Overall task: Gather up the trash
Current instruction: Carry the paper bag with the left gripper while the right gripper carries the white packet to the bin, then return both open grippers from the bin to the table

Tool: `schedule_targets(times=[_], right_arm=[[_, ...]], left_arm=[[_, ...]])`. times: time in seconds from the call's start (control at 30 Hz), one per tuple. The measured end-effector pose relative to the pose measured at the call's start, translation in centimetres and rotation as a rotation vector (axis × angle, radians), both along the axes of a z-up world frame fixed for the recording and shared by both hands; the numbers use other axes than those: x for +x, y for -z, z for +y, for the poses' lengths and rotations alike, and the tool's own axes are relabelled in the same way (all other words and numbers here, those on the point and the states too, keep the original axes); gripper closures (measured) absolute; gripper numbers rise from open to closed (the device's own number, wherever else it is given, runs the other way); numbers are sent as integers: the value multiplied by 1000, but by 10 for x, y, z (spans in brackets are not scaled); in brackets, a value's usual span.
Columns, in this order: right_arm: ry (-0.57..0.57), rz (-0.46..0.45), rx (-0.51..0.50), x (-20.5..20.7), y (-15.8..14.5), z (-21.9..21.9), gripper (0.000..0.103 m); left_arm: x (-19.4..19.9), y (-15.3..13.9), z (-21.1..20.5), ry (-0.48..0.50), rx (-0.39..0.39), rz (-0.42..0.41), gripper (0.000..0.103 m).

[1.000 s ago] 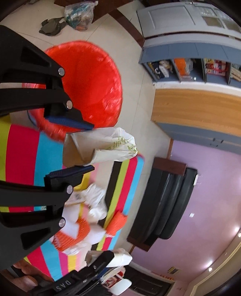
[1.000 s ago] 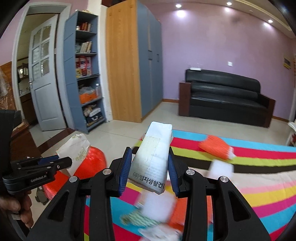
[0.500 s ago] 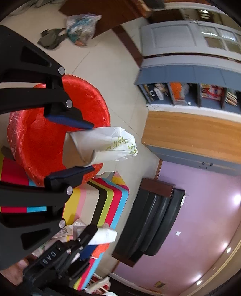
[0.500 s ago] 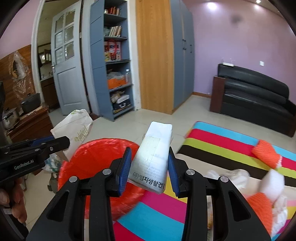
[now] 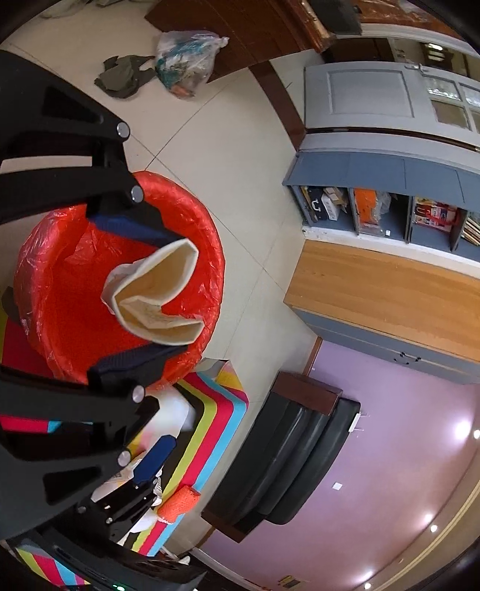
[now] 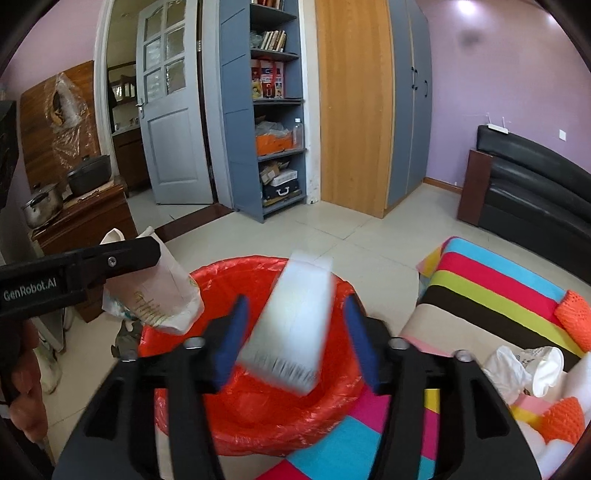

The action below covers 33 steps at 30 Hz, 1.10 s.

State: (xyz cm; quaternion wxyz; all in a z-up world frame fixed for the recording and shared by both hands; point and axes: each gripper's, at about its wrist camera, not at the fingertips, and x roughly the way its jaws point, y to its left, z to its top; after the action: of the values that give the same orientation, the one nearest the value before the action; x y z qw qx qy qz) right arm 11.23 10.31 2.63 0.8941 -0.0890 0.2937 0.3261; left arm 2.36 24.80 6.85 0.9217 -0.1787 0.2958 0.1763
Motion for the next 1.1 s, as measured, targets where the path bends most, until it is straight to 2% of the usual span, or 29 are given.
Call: schedule_targets(times=[0.07, 0.27, 0.4, 0.5, 0.67, 0.77, 1.1], right_arm=[[-10, -2, -6, 0, 2, 4, 41], [6, -13, -1, -2, 2, -3, 38], [27, -45, 4, -7, -5, -17, 32], [41, -65, 13, -12, -12, -29, 31], [67, -100, 31, -22, -24, -52, 29], [84, -120, 32, -27, -29, -66, 29], [180, -154, 33, -33, -38, -130, 27]], left_arm=[[1, 1, 2, -4, -7, 2, 49], [2, 2, 5, -13, -22, -17, 46], [6, 1, 2, -11, -15, -25, 34], [9, 0, -2, -21, 5, -21, 30], [13, 1, -9, -10, 10, -26, 30], [18, 0, -22, 9, 27, -32, 27], [37, 5, -76, 151, 71, -33, 27]])
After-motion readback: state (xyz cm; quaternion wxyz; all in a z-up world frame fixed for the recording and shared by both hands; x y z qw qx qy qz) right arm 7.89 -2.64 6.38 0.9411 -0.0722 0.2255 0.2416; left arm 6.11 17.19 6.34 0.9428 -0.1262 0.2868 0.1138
